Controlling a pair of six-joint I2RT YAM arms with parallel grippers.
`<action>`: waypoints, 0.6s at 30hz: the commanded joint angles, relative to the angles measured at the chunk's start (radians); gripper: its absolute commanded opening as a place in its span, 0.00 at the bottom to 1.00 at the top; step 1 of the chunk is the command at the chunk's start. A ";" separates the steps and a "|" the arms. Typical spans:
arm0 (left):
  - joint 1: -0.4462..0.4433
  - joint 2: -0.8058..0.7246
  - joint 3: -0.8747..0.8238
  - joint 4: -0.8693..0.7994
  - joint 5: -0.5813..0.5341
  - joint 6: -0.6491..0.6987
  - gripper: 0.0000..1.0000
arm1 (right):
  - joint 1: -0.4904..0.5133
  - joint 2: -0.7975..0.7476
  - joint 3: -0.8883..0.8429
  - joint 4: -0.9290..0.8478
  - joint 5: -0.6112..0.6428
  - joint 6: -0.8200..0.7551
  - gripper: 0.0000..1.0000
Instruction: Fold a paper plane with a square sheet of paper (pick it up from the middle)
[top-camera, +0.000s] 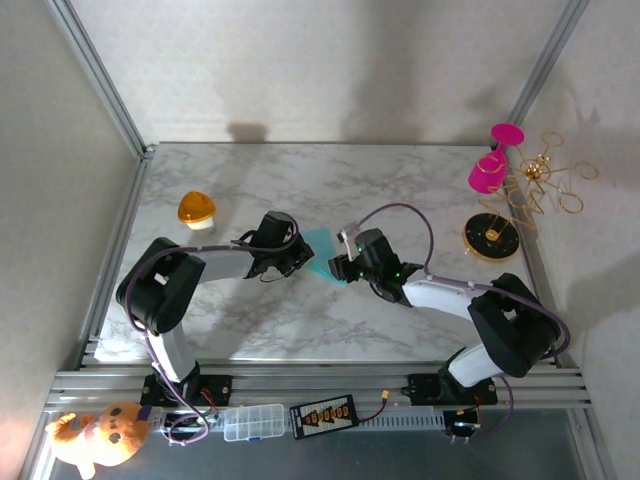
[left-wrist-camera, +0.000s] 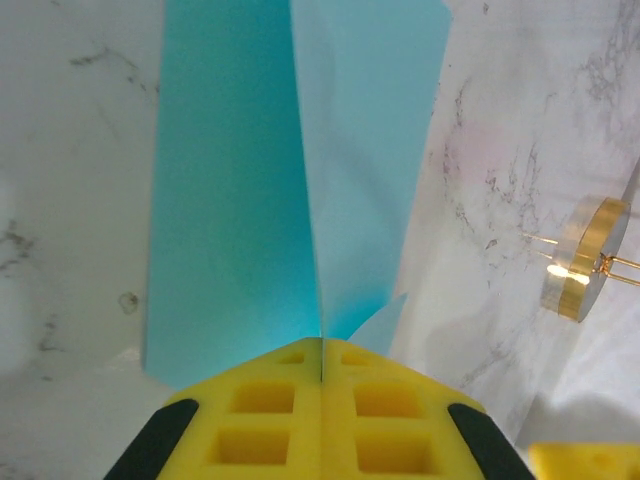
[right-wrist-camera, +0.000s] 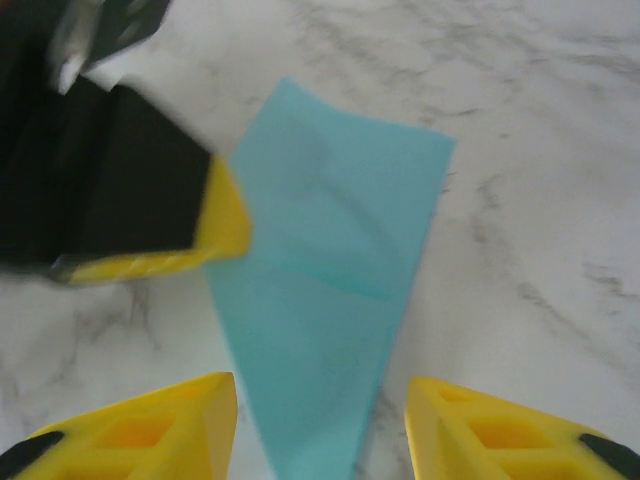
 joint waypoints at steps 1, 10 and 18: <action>-0.016 -0.023 0.027 -0.037 -0.056 -0.059 0.00 | 0.054 0.008 -0.057 0.165 0.050 -0.162 0.48; -0.022 -0.041 0.024 -0.055 -0.070 -0.103 0.00 | 0.117 0.117 -0.094 0.267 0.151 -0.261 0.39; -0.024 -0.040 0.024 -0.058 -0.060 -0.111 0.00 | 0.131 0.203 -0.070 0.303 0.186 -0.290 0.32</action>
